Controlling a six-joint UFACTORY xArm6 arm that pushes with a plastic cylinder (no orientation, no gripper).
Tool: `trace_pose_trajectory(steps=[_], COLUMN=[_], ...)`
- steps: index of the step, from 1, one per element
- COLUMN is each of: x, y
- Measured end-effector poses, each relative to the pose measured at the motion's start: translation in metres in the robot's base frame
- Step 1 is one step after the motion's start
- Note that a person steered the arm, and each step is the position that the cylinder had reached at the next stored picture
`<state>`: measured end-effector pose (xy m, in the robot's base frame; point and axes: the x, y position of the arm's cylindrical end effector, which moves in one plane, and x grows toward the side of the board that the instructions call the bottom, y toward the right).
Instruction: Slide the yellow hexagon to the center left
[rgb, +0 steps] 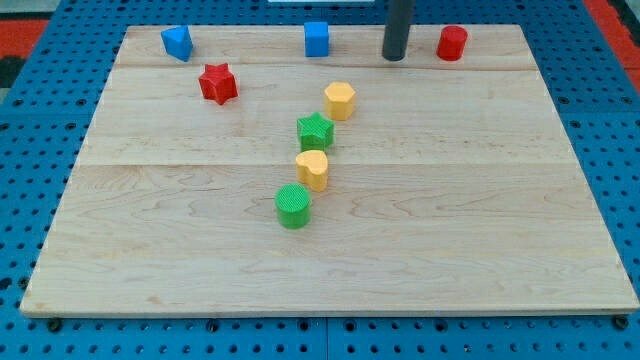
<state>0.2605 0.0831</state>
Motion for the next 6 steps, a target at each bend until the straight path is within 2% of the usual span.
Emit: trace_pose_trajectory(steps=[1, 2, 3, 4, 5, 6], x=[0.029, 0.091, 0.116, 0.111, 0.086, 0.097], y=[-0.033, -0.038, -0.123, -0.146, -0.136, -0.156])
